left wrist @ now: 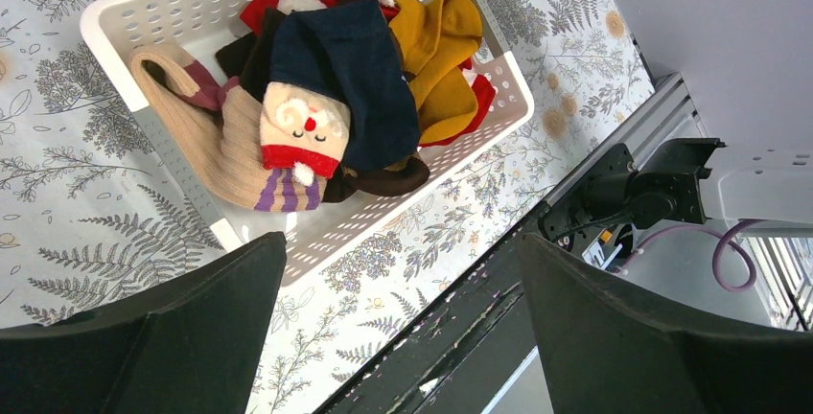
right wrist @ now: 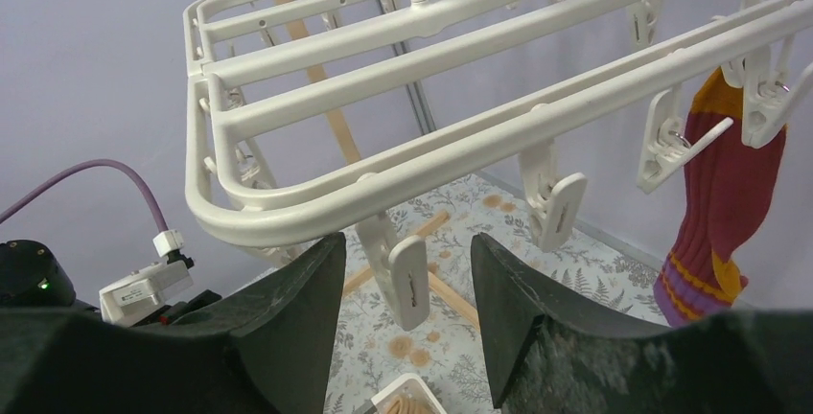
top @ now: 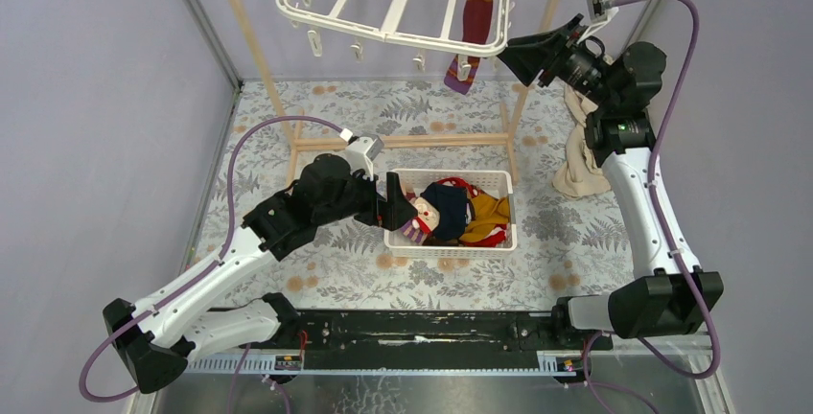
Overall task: Remove the socks clipped to the hanger
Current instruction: Remove the sock from the hanger.
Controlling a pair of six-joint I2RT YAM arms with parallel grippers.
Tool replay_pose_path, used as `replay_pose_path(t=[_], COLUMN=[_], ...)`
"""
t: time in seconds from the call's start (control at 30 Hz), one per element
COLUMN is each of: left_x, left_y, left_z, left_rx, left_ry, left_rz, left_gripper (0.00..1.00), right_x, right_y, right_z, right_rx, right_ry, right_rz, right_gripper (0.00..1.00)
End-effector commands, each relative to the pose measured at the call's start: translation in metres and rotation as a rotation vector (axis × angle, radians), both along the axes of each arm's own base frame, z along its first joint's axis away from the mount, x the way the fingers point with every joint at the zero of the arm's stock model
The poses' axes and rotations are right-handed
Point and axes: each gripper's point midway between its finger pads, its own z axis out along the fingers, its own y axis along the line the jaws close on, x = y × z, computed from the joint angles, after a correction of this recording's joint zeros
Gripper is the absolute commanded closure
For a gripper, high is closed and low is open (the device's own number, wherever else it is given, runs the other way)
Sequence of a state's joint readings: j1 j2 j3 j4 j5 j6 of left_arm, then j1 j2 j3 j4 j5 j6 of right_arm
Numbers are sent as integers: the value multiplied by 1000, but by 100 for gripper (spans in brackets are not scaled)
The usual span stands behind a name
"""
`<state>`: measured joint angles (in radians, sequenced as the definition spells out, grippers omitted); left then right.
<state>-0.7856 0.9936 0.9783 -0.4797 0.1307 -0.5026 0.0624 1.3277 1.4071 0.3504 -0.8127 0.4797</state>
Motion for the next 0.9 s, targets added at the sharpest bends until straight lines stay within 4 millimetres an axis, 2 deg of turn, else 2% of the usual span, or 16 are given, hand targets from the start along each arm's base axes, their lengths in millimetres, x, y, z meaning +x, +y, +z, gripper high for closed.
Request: replay_pose_path(t=[0.0,0.4,0.53,0.67,0.87], left_x=[1,1,0,-1,-1], left_y=[-2,0,1,1,1], left_z=[1,4,6,8,7], left_rx=[4,3,3,-3,-3], left_ry=[-24,-26,-28,-29,-25], left_rz=[-13,-8,-5,-5,-6], left_gripper=[2,2,2,2,2], right_x=[-15,-7,-7,-13,-24], right_y=[1,4,6,7,13], right_z=[37,44,44,42,35], right_rx=[-8,33,46,50,41], right_ry=[-131,-139,-135,-132,-115], right_rz=[32,56,72,78,77], right_gripper=[43,48,54,61,64])
